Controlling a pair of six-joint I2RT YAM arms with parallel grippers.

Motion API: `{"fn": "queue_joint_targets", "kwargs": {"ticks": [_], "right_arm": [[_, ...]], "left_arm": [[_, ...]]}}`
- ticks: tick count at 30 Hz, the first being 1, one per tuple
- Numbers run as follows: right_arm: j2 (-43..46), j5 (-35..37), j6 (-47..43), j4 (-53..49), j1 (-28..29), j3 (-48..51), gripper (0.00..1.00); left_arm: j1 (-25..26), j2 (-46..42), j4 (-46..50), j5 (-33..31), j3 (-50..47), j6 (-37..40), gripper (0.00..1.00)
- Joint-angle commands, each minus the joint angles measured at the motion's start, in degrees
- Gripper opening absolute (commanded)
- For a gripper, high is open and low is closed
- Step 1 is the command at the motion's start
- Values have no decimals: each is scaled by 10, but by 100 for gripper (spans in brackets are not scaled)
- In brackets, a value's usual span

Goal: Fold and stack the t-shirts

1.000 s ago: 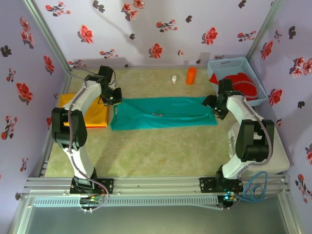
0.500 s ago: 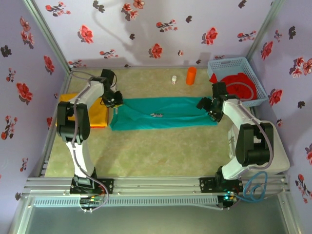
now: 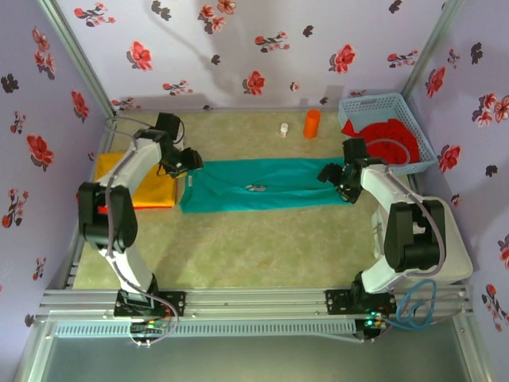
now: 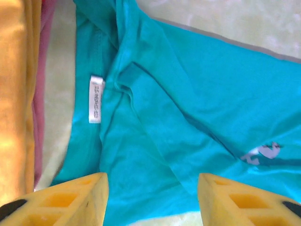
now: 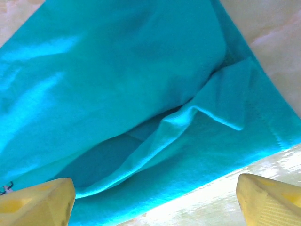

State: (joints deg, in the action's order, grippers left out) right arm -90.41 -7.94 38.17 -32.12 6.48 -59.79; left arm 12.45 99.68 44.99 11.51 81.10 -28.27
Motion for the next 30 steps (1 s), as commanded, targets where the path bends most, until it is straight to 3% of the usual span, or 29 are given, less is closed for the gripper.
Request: {"fn": "queue_joint_targets", "kwargs": {"ticks": [1, 11, 21, 30], "right_arm": [[-19, -14, 27, 21, 6, 3, 89], [-89, -2, 55, 36, -5, -58, 90], [-178, -32, 52, 47, -33, -138, 89], [-122, -46, 28, 79, -33, -108, 89]], "left_arm": [[21, -54, -21, 15, -59, -29, 54], [83, -125, -84, 7, -186, -81, 58], [99, -105, -146, 21, -208, -111, 58], [110, -58, -200, 31, -202, -137, 51]]}}
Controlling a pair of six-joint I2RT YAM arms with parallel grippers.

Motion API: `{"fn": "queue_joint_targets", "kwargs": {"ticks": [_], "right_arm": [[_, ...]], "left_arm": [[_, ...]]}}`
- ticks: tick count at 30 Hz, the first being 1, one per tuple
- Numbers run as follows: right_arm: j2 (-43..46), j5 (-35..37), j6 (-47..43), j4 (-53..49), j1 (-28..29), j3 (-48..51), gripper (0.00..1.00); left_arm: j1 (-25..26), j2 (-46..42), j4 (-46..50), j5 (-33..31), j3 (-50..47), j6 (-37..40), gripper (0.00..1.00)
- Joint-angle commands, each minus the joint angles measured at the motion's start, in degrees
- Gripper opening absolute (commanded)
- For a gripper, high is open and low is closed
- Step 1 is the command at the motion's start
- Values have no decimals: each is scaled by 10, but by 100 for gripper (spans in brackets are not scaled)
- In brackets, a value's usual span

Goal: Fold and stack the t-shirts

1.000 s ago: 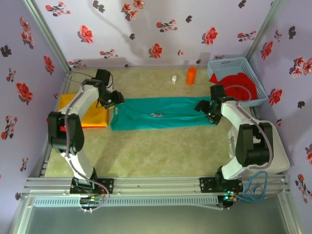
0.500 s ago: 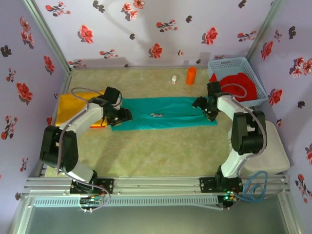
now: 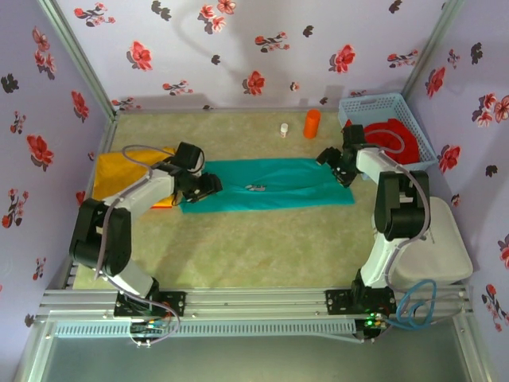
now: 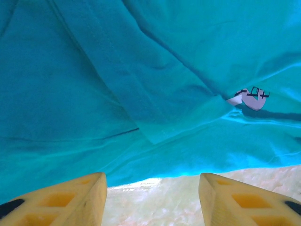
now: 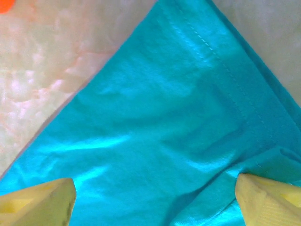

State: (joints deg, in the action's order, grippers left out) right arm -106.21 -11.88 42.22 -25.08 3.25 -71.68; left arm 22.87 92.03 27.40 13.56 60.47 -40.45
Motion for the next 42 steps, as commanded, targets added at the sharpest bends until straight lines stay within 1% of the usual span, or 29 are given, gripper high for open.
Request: {"fn": "queue_joint_targets", "kwargs": {"ticks": [1, 5, 12, 14, 17, 21, 25, 27, 31, 36, 37, 41, 42], "right_arm": [[42, -4, -15, 5, -1, 15, 89], [61, 1, -16, -1, -2, 29, 88], [65, -1, -13, -5, -2, 39, 86], [68, -2, -13, -5, -3, 40, 86], [74, 0, -12, -7, -3, 42, 86], [82, 3, -12, -9, -4, 46, 86], [88, 3, -14, -13, -7, 51, 86], [90, 2, -15, -14, -8, 54, 86], [92, -3, -16, -14, -10, 60, 85], [97, -7, -21, -19, -11, 57, 85], [98, -8, -22, -20, -11, 58, 85], [104, -9, -28, -28, -12, 57, 85], [106, -9, -29, -29, -12, 58, 85]], "left_arm": [[7, 26, -26, 10, 7, -16, 50], [9, 51, -44, 13, 7, -22, 47], [15, 71, -83, 13, 3, -37, 40], [15, 73, -97, 12, -1, -44, 37], [16, 83, -99, 10, 8, -44, 27], [16, 99, -67, 0, 47, -21, 12], [17, 133, 10, -16, 127, 28, 4], [19, 153, 49, -24, 166, 51, 2], [21, 201, 117, -41, 248, 94, 2], [31, 255, 169, -89, 334, 138, 3], [33, 267, 175, -90, 348, 145, 6], [39, 313, 209, -96, 407, 163, 22], [42, 319, 213, -103, 415, 164, 28]]}}
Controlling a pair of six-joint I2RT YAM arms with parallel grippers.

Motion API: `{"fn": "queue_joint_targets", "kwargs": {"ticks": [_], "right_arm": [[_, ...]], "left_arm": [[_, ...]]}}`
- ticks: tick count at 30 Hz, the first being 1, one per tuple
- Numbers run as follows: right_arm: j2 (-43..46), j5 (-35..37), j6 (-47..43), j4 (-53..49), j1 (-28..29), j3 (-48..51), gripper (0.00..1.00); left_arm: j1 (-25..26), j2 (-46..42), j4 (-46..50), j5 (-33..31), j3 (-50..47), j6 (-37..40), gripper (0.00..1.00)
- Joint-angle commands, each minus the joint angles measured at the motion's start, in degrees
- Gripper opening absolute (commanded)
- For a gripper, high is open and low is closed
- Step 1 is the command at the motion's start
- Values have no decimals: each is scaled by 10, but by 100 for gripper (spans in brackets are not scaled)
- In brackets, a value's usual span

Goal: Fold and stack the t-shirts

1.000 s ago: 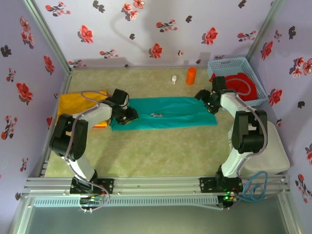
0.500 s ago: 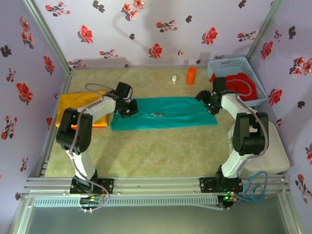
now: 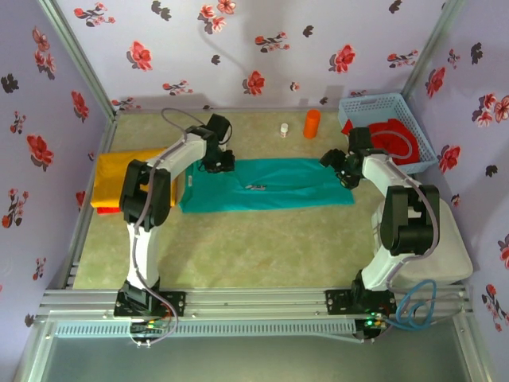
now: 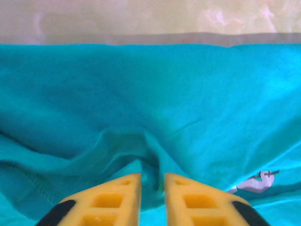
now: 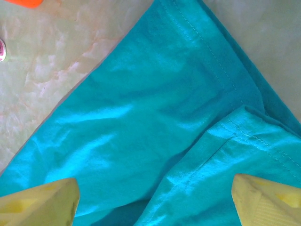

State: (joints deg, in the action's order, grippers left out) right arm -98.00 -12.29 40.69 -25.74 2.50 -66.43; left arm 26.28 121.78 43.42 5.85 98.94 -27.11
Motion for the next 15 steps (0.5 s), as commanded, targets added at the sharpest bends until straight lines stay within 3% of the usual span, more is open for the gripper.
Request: {"fn": "queue_joint_targets", "kwargs": {"ticks": [1, 6, 10, 15], "right_arm": [[27, -5, -15, -23, -5, 8, 85], [31, -34, -41, -16, 1, 9, 85], [23, 6, -79, -52, 26, -27, 85], [-9, 20, -98, -41, 36, -62, 84]], "left_arm": [[11, 24, 57, -35, 36, 31, 35], [14, -2, 68, -105, 26, 13, 48], [13, -57, 73, -152, 1, 6, 53], [12, -117, 52, -127, -48, -5, 55]]}}
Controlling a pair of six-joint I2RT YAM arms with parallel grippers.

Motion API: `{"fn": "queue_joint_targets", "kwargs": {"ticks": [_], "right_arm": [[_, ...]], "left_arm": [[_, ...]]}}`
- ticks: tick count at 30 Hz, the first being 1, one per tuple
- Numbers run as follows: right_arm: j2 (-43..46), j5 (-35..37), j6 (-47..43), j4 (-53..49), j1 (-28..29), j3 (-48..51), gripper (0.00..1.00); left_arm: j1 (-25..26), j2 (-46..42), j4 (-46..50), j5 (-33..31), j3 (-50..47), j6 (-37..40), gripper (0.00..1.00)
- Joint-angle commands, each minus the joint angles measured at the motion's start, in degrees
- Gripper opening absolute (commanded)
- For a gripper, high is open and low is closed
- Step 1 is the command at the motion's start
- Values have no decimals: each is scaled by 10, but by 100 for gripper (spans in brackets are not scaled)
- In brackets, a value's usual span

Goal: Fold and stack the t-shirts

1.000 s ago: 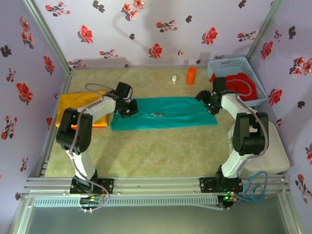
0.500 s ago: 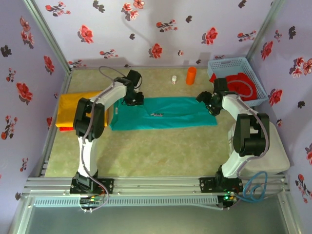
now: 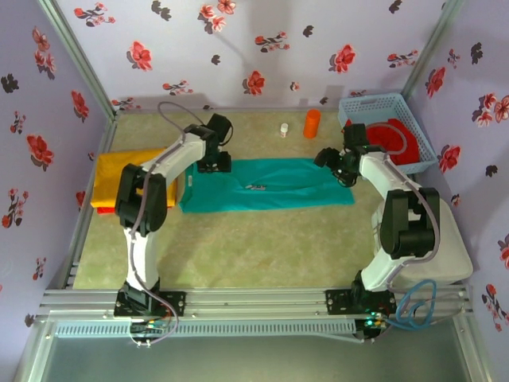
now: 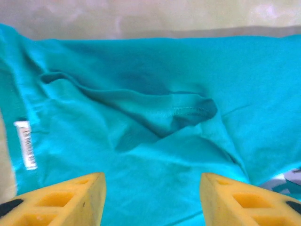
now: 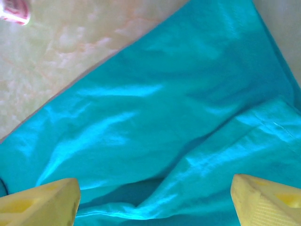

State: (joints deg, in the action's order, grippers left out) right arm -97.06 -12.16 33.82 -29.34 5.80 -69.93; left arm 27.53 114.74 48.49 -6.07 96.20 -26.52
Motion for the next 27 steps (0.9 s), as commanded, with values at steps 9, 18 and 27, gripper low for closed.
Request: {"fn": "queue_joint_targets", "kwargs": {"ticks": [9, 18, 27], "right_arm": [[-121, 58, -37, 9, 12, -85, 72], [-194, 130, -64, -72, 37, -128, 69], [-217, 152, -79, -130, 48, -114, 67]], "left_arm": [[-6, -106, -138, 122, -201, -73, 51], [-10, -38, -110, 123, -197, -61, 47], [-37, 43, -47, 114, -113, -19, 44]]}}
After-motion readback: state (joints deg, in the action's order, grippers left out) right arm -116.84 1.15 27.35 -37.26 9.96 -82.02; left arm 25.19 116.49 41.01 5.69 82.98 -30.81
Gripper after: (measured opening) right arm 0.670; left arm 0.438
